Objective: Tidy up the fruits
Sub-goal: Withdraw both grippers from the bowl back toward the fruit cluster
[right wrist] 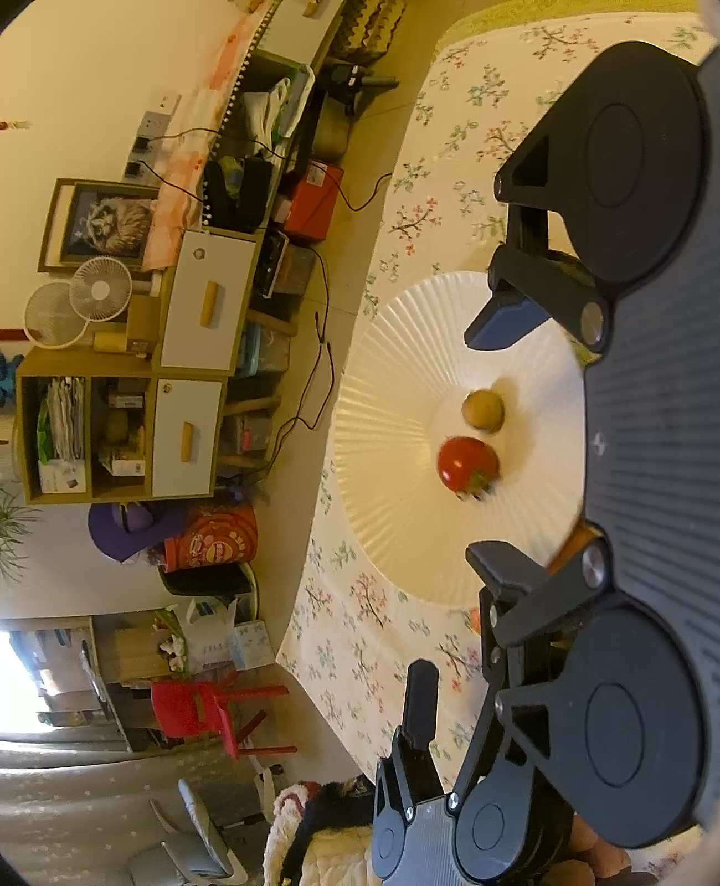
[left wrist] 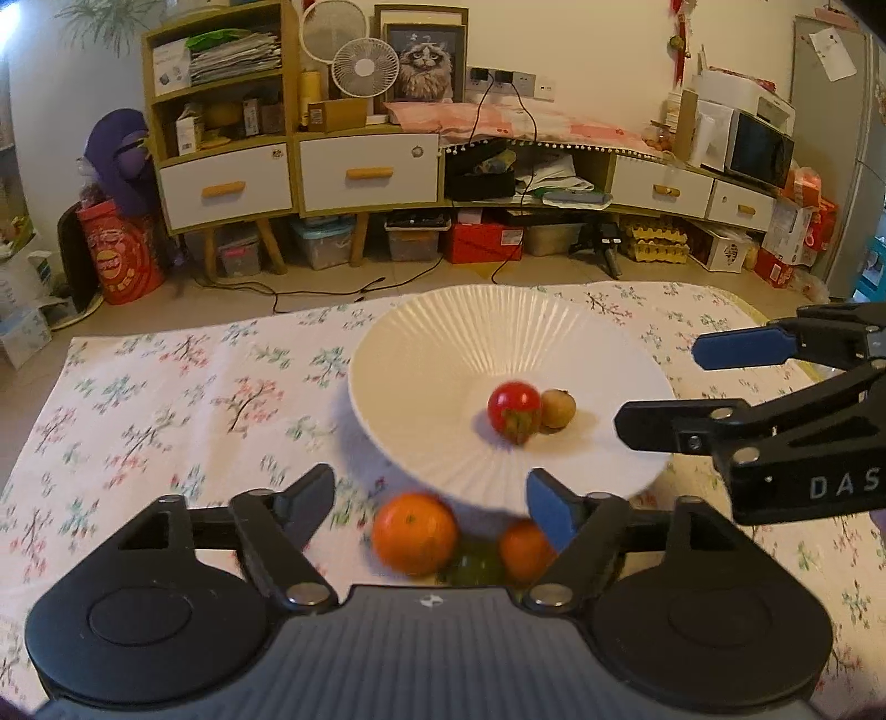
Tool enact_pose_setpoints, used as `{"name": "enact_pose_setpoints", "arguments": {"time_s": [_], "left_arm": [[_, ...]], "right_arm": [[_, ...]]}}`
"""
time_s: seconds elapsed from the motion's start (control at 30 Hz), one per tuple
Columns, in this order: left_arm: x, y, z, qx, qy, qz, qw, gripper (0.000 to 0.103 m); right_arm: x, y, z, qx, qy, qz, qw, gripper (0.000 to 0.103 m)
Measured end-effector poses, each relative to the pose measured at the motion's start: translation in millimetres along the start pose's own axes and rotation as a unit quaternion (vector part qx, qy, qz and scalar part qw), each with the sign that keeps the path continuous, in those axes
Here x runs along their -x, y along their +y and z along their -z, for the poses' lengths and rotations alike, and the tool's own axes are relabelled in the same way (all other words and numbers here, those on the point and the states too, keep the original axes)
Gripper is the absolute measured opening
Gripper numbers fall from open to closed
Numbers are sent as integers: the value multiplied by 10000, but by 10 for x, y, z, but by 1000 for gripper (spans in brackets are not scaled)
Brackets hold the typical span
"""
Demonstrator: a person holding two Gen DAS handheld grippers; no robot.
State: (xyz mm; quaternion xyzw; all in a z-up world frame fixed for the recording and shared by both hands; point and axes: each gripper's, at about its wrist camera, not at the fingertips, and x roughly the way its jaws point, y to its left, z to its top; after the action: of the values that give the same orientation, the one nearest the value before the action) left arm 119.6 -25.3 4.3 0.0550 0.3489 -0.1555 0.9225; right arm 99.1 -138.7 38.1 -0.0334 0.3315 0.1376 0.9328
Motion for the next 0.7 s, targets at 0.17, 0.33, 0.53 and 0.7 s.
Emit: {"name": "enact_pose_setpoints", "arguments": {"time_s": [0.17,0.33,0.53,0.7], "left_arm": [[109,26,87,-37,55,-89,9999,83],[209,72,182,36,77,-93,9999,89],[342,118,348,130,13,-91,9999,97],[408,172,472,259,26,-33,9997,98]], "right_arm": [[72,37,80,-87,65,22,9999,78],[115,52,144,-264,125,4,9996,83],[171,98,262,-422,161,-31,9990,91],[220,198,399,-295,237,-78,9993,95]]}}
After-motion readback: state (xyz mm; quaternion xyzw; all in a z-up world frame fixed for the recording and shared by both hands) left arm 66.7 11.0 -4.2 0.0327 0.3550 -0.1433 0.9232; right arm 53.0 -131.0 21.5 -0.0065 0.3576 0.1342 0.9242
